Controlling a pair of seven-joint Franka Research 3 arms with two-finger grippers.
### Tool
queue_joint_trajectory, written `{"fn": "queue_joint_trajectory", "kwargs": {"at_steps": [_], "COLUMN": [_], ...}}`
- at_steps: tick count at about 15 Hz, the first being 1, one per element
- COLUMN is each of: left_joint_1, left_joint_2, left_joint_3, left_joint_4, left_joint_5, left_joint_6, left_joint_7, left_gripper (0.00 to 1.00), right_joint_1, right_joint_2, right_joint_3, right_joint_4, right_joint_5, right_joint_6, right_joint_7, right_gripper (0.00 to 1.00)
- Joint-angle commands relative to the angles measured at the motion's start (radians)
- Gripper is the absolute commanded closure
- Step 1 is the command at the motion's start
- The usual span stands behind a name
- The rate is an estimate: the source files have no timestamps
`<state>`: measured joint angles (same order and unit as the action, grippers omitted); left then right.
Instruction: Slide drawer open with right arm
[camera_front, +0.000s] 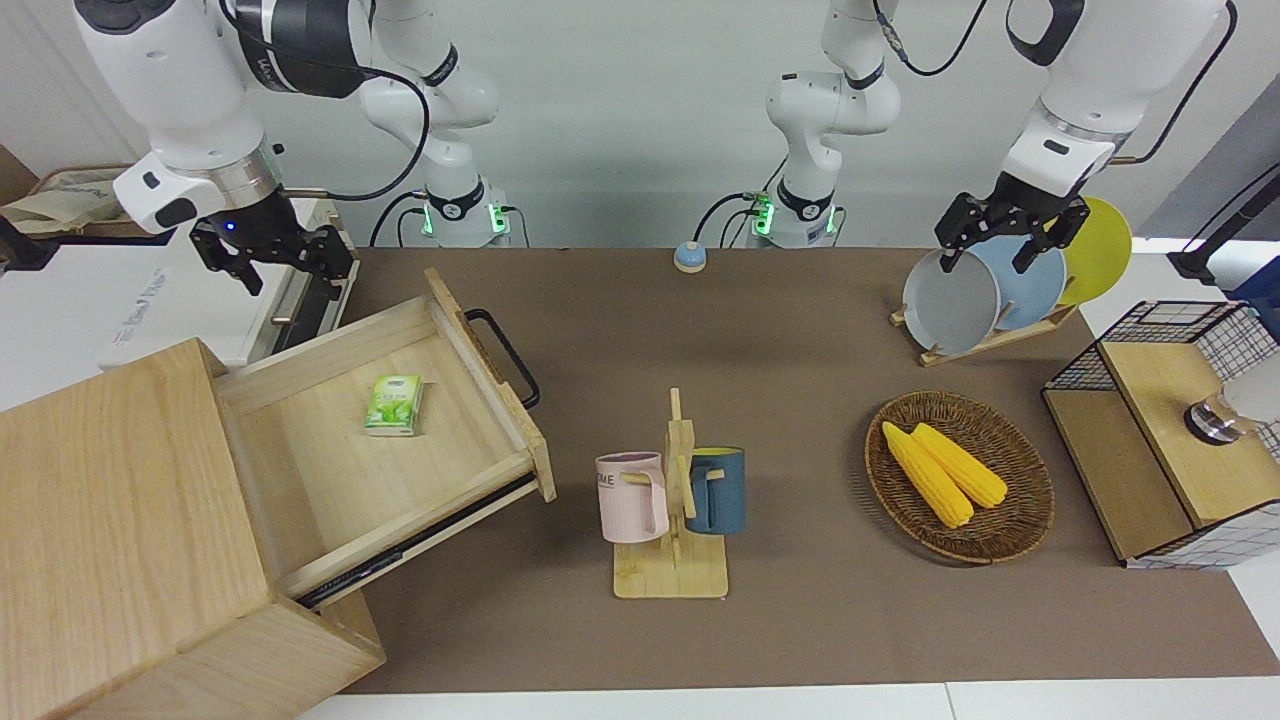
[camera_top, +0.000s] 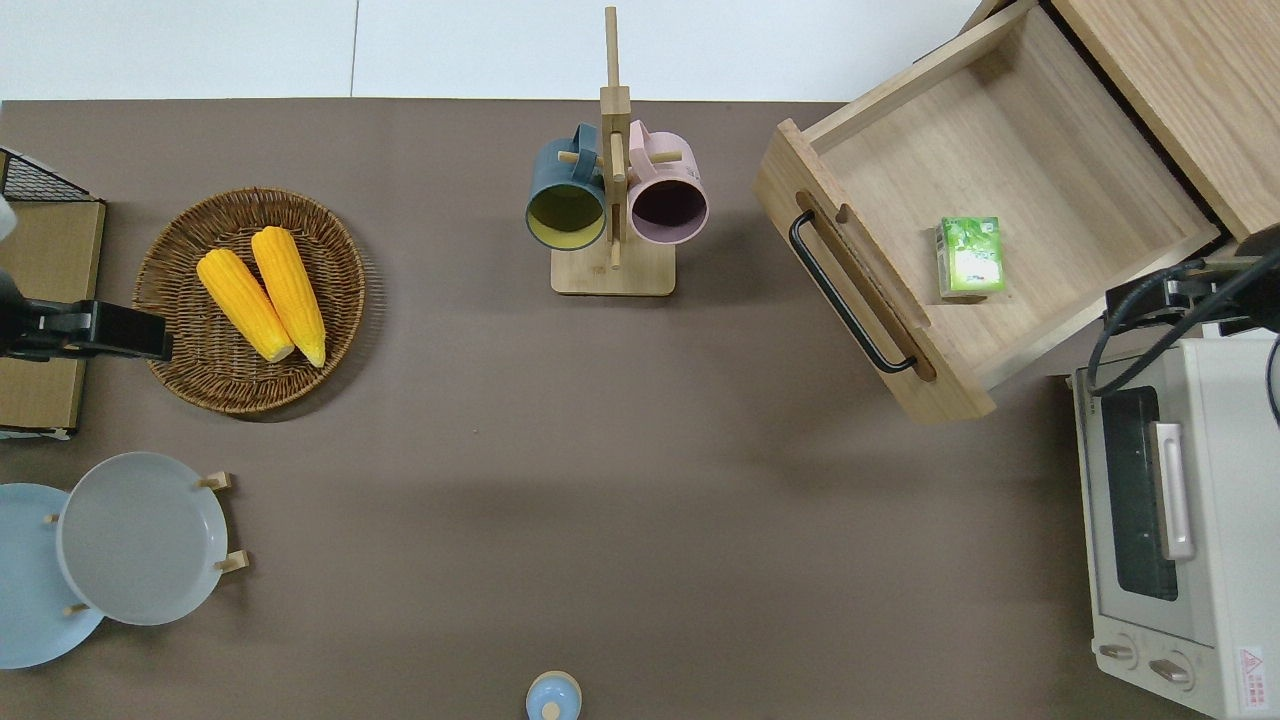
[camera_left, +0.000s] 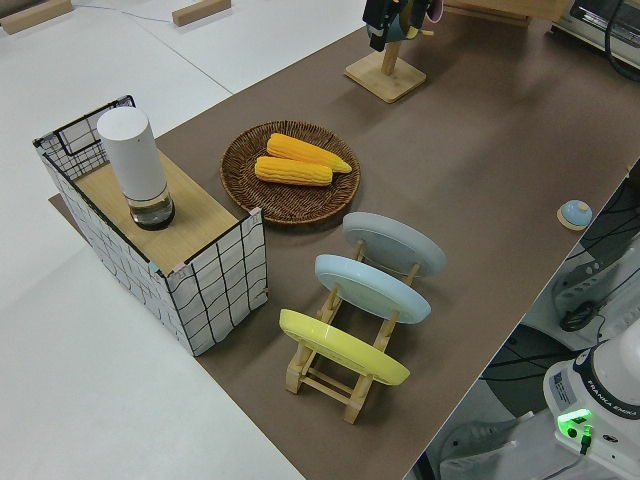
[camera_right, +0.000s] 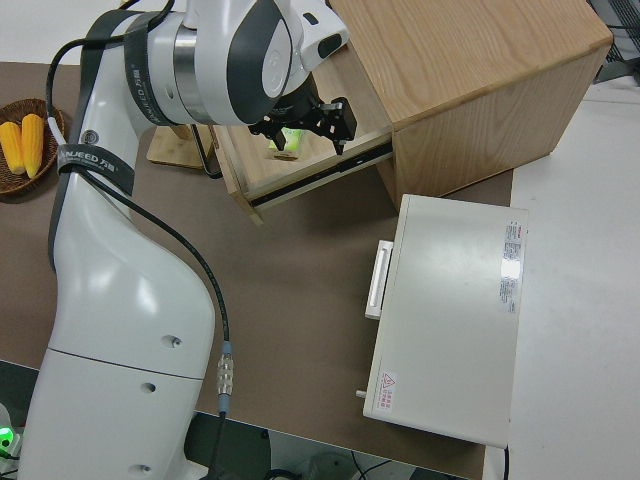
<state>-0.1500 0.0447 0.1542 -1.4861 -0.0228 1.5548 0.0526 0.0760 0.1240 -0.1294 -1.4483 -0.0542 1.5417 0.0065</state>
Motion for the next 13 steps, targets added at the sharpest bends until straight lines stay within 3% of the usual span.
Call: {"fn": "queue_joint_trajectory", "kwargs": {"at_steps": [1,13], "left_joint_1": [-0.017,-0.017], "left_joint_2": [0.012,0.012], "left_joint_3": [0.016,0.016], "left_joint_4": [0.020,0.020], "left_joint_5": [0.014,0.015], "left_joint_6": [0.001,0.001], "left_joint_7": [0.006,0.006], "left_gripper": [0.00,0.00], "right_joint_1": [0.013,0.048], "right_joint_2": [-0.030,-0.023], "right_joint_3": [-0.019,-0.010], "right_joint_4": [-0.040,-0.030], "right_joint_5": [0.063,0.085], "right_joint_6": [0.018,0.017], "right_joint_7": [-0.008,0.020], "right_gripper": [0.015,0.015]}}
